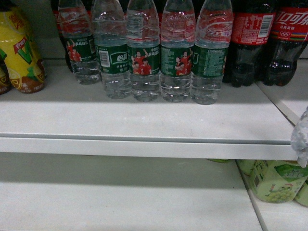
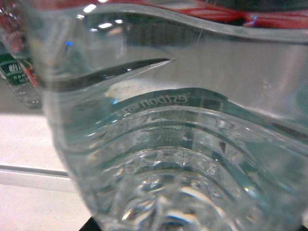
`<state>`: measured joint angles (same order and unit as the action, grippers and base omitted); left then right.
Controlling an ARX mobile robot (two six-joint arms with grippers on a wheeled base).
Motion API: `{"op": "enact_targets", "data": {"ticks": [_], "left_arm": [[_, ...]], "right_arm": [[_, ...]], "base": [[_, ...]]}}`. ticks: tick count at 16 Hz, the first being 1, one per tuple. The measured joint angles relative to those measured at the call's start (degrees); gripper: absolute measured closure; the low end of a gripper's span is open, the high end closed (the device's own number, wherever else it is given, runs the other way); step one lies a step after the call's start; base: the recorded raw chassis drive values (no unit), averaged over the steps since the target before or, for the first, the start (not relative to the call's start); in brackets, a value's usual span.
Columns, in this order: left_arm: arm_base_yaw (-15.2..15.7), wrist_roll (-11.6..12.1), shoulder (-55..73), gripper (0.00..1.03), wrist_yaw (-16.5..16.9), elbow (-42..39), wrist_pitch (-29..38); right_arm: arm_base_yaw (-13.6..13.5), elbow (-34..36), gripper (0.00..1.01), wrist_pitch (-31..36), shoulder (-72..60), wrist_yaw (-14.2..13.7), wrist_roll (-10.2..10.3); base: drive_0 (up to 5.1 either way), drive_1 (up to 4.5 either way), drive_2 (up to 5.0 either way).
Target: Move water from second to third shelf
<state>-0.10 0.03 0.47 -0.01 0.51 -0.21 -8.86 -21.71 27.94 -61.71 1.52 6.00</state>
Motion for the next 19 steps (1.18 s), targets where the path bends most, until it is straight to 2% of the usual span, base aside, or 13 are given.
{"op": "enact_targets", "data": {"ticks": [2,5,9,12,19], "left_arm": [[0.0,0.0,0.0,0.05,0.0,0.0,0.0],[0.0,0.0,0.02,0.05,0.0,0.0,0.02],[0.0,0.0,0.0,0.05,0.0,0.0,0.0],[0.0,0.0,0.0,0.05,0.0,0.0,0.02],[0.0,0.0,0.0,0.05,0.0,0.0,0.02]], "right_arm": [[4.59,2.32,0.61,-2.97,7.5,2.45,0.9],[12.09,5.09,0.61,-11.23,18.64,5.49,3.89],[18.58,5.81,0.61,-16.15,27.45,8.96,6.03],[19.8,6.16,0.61,-16.98,28.04,9.55,6.32],[19.82,6.27,0.61,-18.29,30.47,10.73,6.62]], "base": [[0.0,0.0,0.0],[0.0,0.0,0.0],[0.0,0.0,0.0],[0.0,0.0,0.0],[0.0,0.0,0.0]]}}
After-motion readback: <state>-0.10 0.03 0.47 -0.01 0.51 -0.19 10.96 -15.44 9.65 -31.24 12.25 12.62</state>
